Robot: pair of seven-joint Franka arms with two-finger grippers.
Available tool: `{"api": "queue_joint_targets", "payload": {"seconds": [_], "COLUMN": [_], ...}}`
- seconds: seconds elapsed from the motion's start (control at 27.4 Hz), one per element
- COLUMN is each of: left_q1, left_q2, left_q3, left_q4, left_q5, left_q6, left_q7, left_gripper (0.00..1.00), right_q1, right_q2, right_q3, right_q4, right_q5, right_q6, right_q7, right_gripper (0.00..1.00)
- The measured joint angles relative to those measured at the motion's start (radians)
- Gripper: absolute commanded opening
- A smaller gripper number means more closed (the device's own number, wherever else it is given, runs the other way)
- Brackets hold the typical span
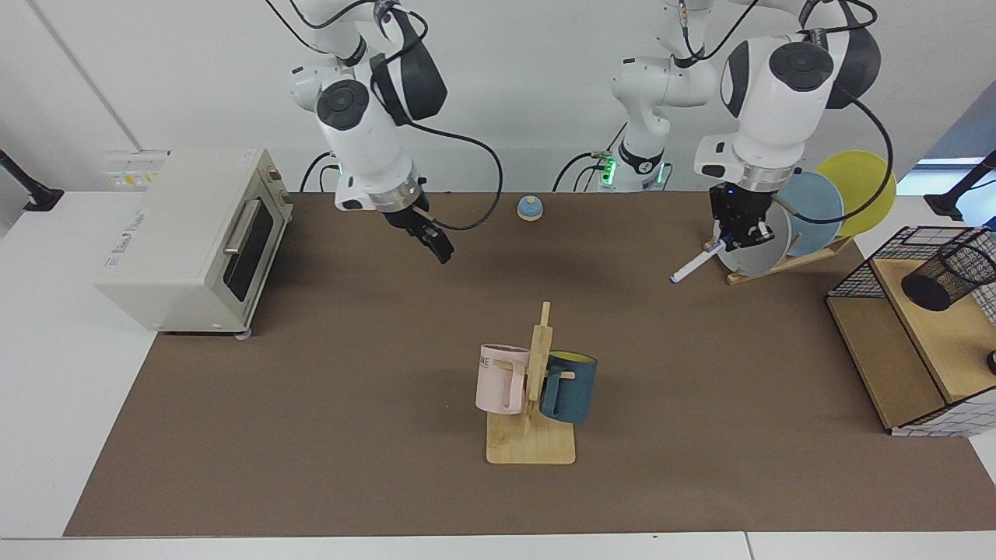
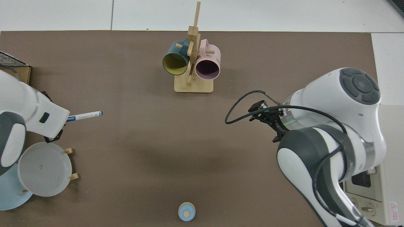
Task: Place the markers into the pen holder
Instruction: 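Carry the marker away with the left gripper while the right gripper retracts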
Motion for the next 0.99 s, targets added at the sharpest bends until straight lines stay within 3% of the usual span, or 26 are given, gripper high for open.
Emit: {"api": "queue_joint_targets", "payload": {"seconds": [0.22, 0.37, 0.66, 0.99], "left_q1": [0.000, 0.001, 0.014, 0.024], "left_q2": [0.006, 0.043, 0.132, 0.157], "left_q3": [0.120, 0.206, 0.263, 0.311], "left_q4": [0.020, 0.105, 0.278, 0.320], "left_q5": [0.116, 0.200, 0.367, 0.558], "left_q6": [0.002, 0.006, 0.007, 0.083], "left_q7": [0.089, 0.226, 0.376, 0.427], "left_gripper": [0.00, 0.00, 0.00, 0.00], "right_q1": [-0.067, -0.103, -0.209, -0.230], "right_q2": [-0.035, -0.051, -0.062, -0.061], "right_q3": [-0.002, -0.002, -0.005, -0.001], "right_q4": [0.001, 0.011, 0.077, 0.149], "right_q5": [-0.143, -0.222, -0.234, -0.235], "right_q6": [-0.011, -0.010, -0.008, -0.068], "right_q7": [-0.267, -0.481, -0.824, -0.867], "right_gripper": [1.00, 1.00, 1.00, 1.00]}}
